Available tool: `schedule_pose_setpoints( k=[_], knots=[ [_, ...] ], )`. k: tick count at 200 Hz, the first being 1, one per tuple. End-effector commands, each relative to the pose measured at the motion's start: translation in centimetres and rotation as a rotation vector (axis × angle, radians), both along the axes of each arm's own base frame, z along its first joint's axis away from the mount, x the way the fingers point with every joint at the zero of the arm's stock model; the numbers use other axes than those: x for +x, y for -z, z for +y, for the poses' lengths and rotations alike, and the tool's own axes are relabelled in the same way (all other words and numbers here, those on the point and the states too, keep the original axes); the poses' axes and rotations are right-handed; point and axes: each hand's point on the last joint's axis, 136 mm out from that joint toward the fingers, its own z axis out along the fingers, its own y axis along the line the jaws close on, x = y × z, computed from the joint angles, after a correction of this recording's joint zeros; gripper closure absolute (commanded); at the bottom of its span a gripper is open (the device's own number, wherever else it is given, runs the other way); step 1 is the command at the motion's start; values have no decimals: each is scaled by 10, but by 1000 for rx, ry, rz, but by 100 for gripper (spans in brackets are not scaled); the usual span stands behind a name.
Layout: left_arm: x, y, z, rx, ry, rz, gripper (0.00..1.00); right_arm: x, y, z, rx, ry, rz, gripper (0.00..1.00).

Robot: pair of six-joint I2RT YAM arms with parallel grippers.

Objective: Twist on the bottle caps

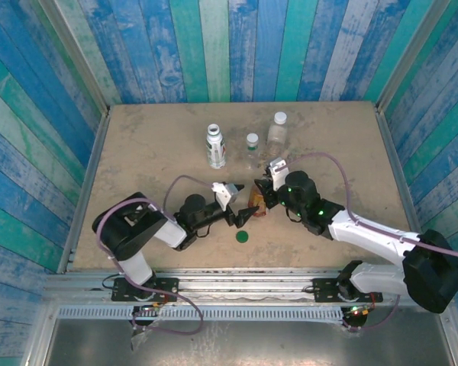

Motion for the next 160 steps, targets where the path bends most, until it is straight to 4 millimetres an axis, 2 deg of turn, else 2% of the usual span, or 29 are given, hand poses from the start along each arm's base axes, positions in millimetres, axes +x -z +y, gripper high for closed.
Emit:
schedule_pose_setpoints(
  k=[1,23,43,63,126,160],
  knots=[
    [3,-3,-17,4,48,-78,6,-6,20,-6,-29,10,62,95],
    [9,2,-28,17,64,-76,6,-7,22,-1,-37,-18,74,90],
    [10,3,-34,-4,81,-81,0,-7,21,-2,-32,-11,64,89],
    [13,4,-36,-9,78,-87,9,-8,20,0,-33,-22,65,89],
    [23,10,-45,-4,76,-79,25,-7,21,2,-32,-30,71,88],
    [24,9,-47,-21,76,-77,39,-8,22,3,-36,-39,80,87]
  ],
)
